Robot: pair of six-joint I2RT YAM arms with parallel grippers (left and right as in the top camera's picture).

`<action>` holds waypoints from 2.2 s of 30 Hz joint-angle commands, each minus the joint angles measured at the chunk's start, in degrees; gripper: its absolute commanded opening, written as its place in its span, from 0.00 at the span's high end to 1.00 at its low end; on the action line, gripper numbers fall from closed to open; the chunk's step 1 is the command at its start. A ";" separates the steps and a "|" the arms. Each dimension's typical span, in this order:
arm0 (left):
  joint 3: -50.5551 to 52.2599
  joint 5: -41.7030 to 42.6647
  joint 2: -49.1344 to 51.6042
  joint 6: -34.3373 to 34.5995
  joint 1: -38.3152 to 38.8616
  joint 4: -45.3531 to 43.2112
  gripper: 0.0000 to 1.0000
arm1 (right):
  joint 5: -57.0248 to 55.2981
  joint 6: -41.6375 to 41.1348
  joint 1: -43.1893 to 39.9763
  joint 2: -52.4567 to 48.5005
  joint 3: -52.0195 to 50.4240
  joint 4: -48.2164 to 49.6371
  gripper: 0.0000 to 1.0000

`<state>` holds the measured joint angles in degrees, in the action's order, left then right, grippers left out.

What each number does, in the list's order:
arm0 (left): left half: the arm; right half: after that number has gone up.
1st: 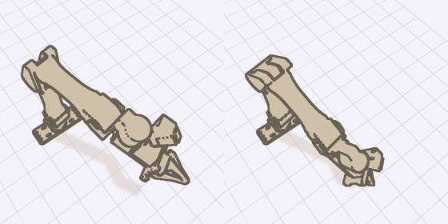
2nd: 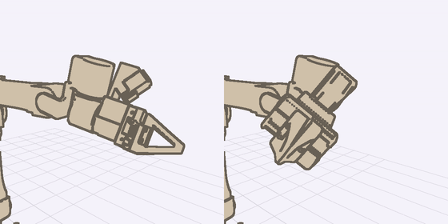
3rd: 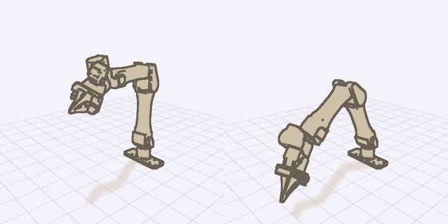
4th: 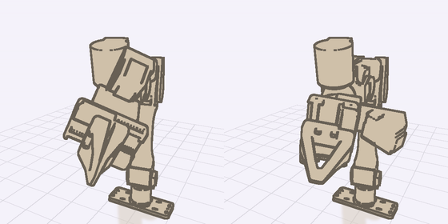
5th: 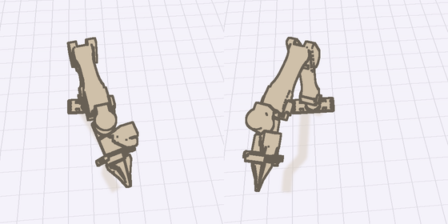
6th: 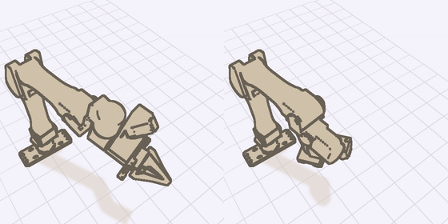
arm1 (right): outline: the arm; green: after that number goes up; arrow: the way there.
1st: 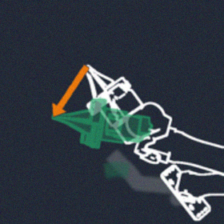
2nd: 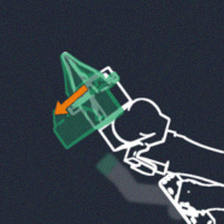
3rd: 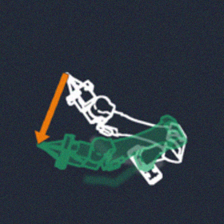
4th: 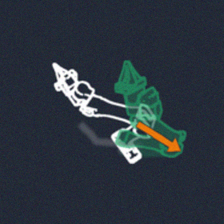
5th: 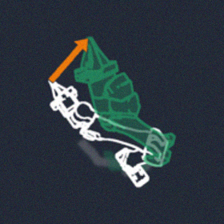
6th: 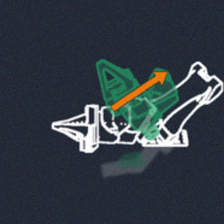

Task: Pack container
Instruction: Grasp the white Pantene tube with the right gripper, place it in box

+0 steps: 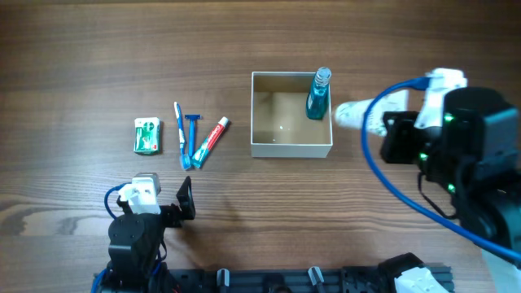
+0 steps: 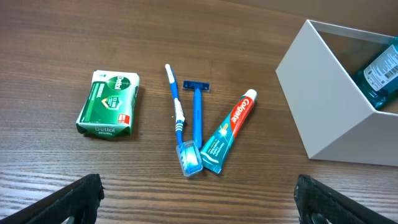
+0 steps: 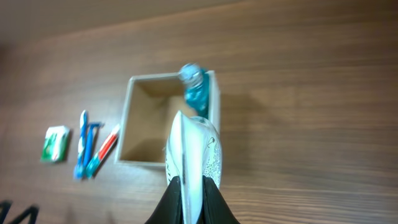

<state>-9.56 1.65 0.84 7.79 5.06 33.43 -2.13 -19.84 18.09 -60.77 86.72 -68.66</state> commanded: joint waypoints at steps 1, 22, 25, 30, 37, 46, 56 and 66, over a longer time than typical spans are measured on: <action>0.76 0.87 -0.46 0.33 -0.42 0.17 0.00 | 1.84 0.28 3.45 -6.45 0.63 1.07 0.96; 0.76 0.87 -0.46 0.33 -0.42 0.17 0.00 | -0.33 4.13 4.04 -31.80 0.66 13.09 0.96; 0.76 0.87 -0.46 0.33 -0.42 0.20 0.00 | 3.74 10.27 4.98 -31.04 0.66 11.23 0.96; 0.76 0.87 -0.46 0.33 -0.42 0.20 0.00 | 4.37 12.17 5.97 -28.87 0.66 8.22 0.96; 0.76 0.87 -0.46 0.33 -0.42 0.20 0.00 | 4.42 7.63 5.97 -23.17 0.66 -1.97 0.96; 0.76 0.87 -0.46 0.33 -0.42 0.17 0.00 | 4.81 6.14 5.97 -22.99 -1.46 -6.64 0.83; 0.76 0.87 -0.46 0.33 -0.42 0.20 0.00 | 4.24 5.81 5.81 -16.39 -0.94 -2.21 0.42; 0.76 0.87 -0.46 0.33 -0.42 0.17 0.00 | -6.67 -7.37 -14.67 -5.07 -0.79 3.37 0.10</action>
<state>-9.56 1.65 0.84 7.79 5.06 33.43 -9.06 -24.73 8.78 -62.96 85.86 -64.69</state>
